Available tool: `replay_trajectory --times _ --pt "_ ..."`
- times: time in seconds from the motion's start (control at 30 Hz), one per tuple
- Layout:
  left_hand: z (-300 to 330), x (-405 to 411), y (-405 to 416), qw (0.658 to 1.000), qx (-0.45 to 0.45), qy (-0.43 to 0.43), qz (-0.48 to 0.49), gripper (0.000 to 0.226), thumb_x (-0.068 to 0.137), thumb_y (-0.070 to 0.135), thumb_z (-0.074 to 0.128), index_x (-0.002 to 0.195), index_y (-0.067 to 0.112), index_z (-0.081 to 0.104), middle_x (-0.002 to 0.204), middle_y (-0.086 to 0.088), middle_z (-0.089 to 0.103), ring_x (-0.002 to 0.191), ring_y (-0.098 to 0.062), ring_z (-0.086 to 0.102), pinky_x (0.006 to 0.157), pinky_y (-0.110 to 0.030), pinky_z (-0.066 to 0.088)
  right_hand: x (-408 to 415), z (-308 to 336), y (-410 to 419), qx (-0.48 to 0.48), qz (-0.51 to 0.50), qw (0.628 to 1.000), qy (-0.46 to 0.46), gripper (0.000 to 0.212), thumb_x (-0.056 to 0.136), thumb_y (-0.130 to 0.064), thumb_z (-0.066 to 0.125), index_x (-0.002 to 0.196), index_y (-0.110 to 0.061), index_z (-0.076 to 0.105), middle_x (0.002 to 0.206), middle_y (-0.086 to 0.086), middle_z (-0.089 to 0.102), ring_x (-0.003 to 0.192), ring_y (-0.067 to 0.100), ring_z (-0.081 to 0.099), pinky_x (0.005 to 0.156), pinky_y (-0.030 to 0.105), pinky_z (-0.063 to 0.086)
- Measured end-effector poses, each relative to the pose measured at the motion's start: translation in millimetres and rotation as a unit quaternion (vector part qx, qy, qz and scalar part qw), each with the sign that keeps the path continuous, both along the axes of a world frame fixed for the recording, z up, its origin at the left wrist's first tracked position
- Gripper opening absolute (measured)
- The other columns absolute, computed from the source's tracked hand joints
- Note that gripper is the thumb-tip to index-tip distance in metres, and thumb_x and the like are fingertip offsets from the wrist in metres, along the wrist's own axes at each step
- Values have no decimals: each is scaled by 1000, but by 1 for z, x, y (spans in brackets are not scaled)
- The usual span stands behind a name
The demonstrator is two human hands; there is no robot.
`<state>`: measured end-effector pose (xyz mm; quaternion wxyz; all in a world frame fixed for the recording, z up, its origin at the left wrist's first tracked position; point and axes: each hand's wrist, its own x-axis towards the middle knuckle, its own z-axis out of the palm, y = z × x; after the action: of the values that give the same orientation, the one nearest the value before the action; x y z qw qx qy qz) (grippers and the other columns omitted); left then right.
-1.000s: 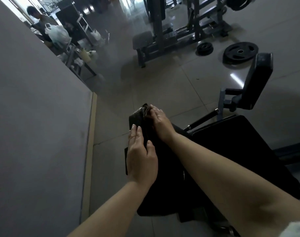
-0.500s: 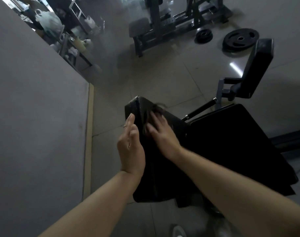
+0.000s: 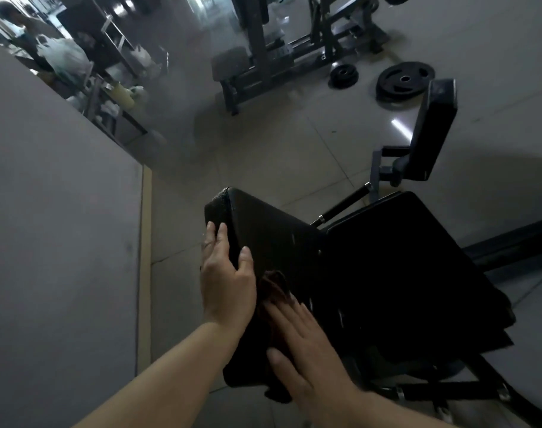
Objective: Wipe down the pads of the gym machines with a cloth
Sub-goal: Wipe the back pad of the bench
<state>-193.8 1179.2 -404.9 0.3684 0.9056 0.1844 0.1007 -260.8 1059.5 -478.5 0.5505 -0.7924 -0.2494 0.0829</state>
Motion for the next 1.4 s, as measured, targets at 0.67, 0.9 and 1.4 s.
replay_trajectory --times 0.67,0.9,1.4 --pt "-6 7 1 996 85 9 18 49 100 16 43 147 14 29 156 7 22 142 -2 15 93 9 7 6 -66 -19 8 -49 998 -32 54 97 -60 24 148 -50 9 155 -31 5 144 -4 8 116 18 3" --pt "-10 8 0 993 113 -5 22 48 99 13 45 145 11 32 154 4 26 139 0 17 93 11 8 138 -45 29 38 -87 993 74 56 94 -55 30 146 -38 19 156 -13 17 145 6 10 118 32 10" --pt "-2 10 -3 988 147 56 1 58 100 25 42 151 13 16 160 -1 9 147 -13 4 115 -25 7 64 -44 3 51 -93 988 113 54 92 -55 32 143 -42 20 150 -26 12 145 1 9 120 36 11"
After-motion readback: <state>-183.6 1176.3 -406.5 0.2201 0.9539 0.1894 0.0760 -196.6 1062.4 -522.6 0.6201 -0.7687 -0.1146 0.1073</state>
